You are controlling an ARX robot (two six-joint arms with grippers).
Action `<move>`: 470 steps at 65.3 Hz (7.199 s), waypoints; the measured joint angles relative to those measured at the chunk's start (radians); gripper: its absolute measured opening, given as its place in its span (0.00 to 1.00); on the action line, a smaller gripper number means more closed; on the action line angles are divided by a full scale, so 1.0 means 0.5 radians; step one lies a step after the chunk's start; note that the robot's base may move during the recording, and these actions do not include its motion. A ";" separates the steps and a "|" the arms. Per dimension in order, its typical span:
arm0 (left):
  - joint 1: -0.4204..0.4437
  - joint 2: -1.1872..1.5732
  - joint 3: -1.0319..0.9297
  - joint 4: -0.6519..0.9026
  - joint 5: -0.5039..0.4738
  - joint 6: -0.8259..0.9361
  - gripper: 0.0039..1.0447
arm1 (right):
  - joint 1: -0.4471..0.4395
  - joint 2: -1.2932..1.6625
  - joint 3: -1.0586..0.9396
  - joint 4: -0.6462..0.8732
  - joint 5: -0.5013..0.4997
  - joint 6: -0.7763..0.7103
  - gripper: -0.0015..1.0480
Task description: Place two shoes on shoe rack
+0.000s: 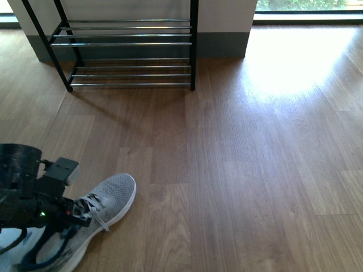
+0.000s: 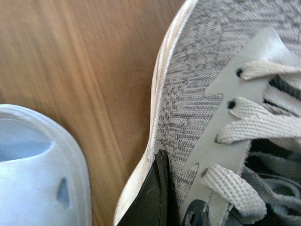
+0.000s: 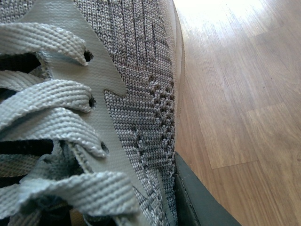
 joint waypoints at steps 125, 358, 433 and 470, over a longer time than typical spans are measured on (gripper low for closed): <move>-0.316 -3.232 -1.104 -0.568 -0.526 -0.971 0.01 | 0.000 0.000 -0.001 0.000 -0.008 0.000 0.04; -0.319 -3.233 -1.118 -0.573 -0.519 -0.990 0.01 | 0.000 0.001 -0.001 0.002 0.001 0.000 0.04; -0.319 -3.233 -1.118 -0.572 -0.524 -0.991 0.01 | 0.564 0.101 0.395 -0.014 0.024 -0.230 0.04; -0.320 -3.233 -1.118 -0.572 -0.520 -0.991 0.01 | 1.489 1.044 1.363 -0.798 0.760 -0.242 0.04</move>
